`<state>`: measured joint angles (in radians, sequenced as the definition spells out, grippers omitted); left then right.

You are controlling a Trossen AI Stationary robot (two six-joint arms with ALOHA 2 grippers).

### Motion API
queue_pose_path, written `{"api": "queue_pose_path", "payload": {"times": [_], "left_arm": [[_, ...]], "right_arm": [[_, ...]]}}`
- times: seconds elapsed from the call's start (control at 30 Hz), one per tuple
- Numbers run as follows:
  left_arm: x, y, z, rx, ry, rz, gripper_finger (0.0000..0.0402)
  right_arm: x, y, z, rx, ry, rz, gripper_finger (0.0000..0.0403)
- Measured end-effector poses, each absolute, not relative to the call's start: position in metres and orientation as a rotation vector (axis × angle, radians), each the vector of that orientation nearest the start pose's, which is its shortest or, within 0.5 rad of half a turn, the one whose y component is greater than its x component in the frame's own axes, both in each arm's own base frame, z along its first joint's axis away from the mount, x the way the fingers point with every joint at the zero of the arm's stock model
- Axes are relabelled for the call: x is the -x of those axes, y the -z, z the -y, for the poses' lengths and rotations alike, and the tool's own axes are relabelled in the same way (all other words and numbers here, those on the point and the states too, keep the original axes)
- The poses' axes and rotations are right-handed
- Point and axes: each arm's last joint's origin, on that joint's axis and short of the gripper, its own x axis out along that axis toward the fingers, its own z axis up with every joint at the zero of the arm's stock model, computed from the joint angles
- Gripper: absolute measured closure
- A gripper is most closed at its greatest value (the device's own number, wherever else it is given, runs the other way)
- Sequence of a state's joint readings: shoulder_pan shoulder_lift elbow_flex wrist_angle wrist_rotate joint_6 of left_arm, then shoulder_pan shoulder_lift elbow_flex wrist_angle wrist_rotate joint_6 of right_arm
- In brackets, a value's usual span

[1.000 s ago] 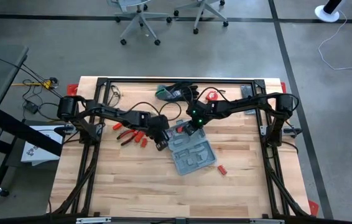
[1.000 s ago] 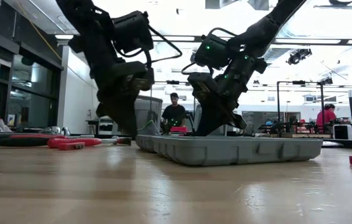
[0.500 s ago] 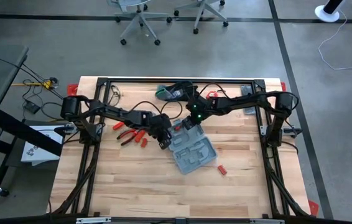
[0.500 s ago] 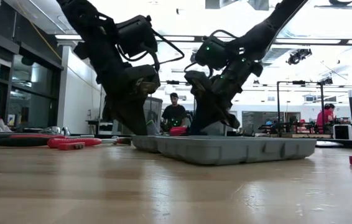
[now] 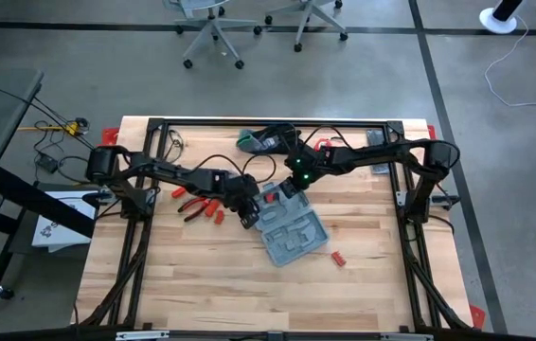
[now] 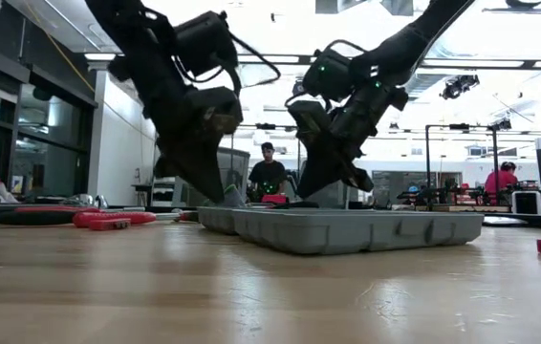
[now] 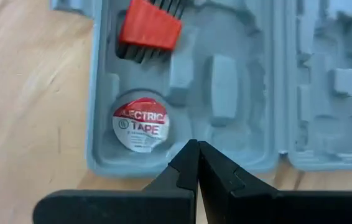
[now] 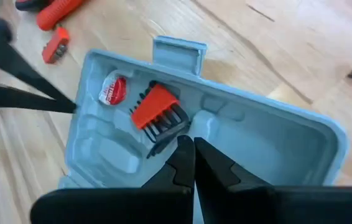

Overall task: Prefit tool cases
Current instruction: Put the set of hex keys into the tool case

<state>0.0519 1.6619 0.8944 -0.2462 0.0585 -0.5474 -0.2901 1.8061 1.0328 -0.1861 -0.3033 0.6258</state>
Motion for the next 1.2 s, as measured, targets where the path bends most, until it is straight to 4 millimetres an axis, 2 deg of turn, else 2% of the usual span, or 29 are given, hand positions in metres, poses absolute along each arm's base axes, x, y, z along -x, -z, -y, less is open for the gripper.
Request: {"api": "queue_pose_path", "payload": {"times": [0.13, 0.2, 0.47, 0.7, 1.2], "left_arm": [[-0.304, -0.165, -0.014, 0.556, -0.329, -1.014, 0.0401], [-0.299, -0.163, -0.014, 0.555, -0.354, -1.064, 0.0401], [-0.282, -0.131, -0.011, 0.677, -0.396, -1.061, 0.0401], [-0.285, -0.128, -0.014, 0.712, -0.389, -0.971, 0.0401], [-0.289, -0.130, -0.033, 0.723, -0.410, -0.903, 0.0401]], "right_arm": [[-0.342, -0.153, 0.090, -0.853, 0.271, -0.914, 0.0403], [-0.342, -0.152, 0.089, -0.846, 0.264, -0.917, 0.0403], [-0.344, -0.151, 0.088, -0.829, 0.260, -0.912, 0.0403], [-0.347, -0.138, 0.088, -0.859, 0.242, -0.940, 0.0403], [-0.350, -0.135, 0.098, -0.886, 0.238, -0.892, 0.0403]]}}
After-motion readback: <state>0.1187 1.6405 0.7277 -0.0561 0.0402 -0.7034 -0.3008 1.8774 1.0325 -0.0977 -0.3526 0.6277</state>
